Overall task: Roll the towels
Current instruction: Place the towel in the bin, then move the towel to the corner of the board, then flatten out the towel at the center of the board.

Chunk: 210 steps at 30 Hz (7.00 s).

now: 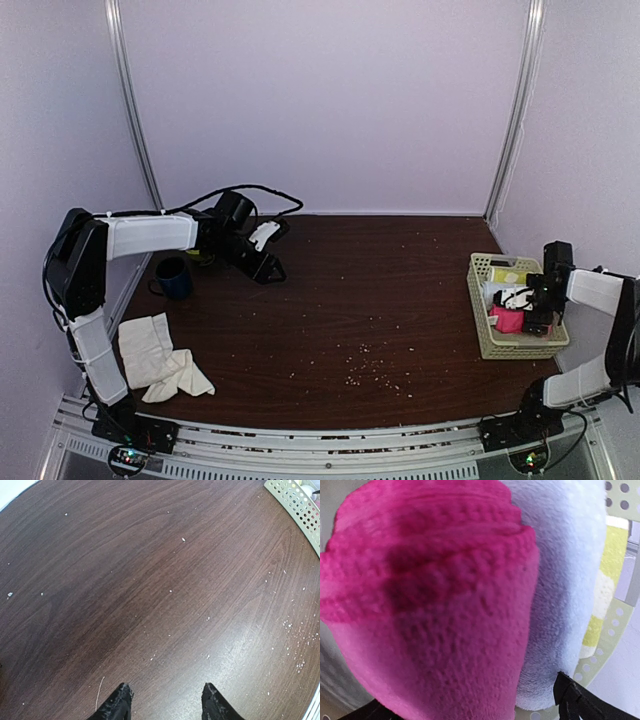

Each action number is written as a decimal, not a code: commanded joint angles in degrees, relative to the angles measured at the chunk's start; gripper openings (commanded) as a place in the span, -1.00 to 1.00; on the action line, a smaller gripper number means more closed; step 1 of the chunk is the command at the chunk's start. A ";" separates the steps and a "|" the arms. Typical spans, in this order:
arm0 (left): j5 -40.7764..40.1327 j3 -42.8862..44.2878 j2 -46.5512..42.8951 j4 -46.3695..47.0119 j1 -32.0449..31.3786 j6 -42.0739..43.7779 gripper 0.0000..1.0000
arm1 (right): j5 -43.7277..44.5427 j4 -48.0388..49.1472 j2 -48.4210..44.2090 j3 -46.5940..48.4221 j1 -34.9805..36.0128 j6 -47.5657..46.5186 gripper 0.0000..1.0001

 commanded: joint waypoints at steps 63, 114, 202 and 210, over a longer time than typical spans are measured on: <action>-44.34 -14.94 -15.36 -40.84 1.36 -37.46 -0.12 | -35.18 -4.45 18.81 32.24 44.59 60.54 0.79; -6.61 14.29 4.81 -10.08 -25.76 -1.99 -0.42 | -35.23 -19.14 12.13 37.48 36.58 57.89 0.69; -16.30 -1.45 -1.98 4.27 -25.82 0.74 0.15 | -43.05 -22.83 32.08 42.16 38.17 69.24 -0.26; -13.52 6.96 9.35 0.36 -25.68 -2.27 0.01 | -42.73 -22.60 32.03 40.77 38.18 68.62 -0.23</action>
